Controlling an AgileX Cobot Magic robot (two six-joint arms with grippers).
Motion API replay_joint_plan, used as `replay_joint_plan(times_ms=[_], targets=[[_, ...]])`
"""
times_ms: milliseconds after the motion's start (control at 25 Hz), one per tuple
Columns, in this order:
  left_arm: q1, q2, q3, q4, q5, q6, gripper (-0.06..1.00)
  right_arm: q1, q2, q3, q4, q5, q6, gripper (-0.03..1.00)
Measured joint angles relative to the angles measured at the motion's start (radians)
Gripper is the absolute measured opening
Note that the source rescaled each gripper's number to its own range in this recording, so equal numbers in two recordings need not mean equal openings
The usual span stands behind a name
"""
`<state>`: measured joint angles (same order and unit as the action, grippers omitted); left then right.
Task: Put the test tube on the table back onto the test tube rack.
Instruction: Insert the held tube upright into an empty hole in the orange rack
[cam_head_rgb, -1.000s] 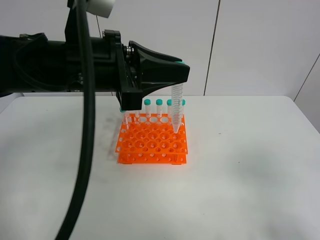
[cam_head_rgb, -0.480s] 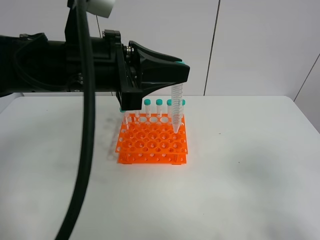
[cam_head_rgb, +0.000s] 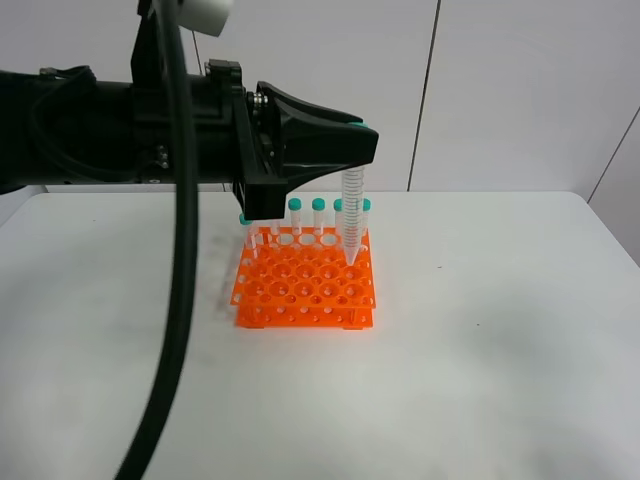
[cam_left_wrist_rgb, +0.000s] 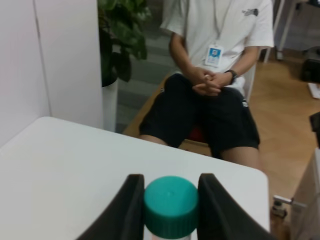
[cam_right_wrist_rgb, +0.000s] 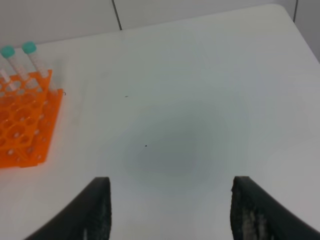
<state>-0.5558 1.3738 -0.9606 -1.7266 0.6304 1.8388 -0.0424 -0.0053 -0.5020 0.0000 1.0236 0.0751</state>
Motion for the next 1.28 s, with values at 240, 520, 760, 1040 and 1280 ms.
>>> replay_joint_plan(times_ms=[240, 520, 760, 1040, 1280], targets=[[0.000, 0.000, 0.000, 0.011, -0.088, -0.037, 0.00, 0.000, 0.000, 0.000, 0.000, 0.000, 0.000, 0.67], [0.000, 0.000, -0.002, 0.203, -0.178, -0.182, 0.00, 0.000, 0.000, 0.000, 0.000, 0.000, 0.000, 0.67], [-0.017, 0.000, -0.042, 0.574, -0.272, -0.534, 0.00, 0.000, 0.000, 0.000, 0.000, 0.000, 0.001, 0.67], [-0.151, 0.016, -0.055, 1.001, -0.538, -1.054, 0.00, 0.000, 0.000, 0.000, 0.000, 0.000, 0.003, 0.67], [-0.164, 0.104, -0.033, 1.292, -0.795, -1.501, 0.00, 0.000, 0.000, 0.000, 0.000, 0.000, 0.003, 0.67]])
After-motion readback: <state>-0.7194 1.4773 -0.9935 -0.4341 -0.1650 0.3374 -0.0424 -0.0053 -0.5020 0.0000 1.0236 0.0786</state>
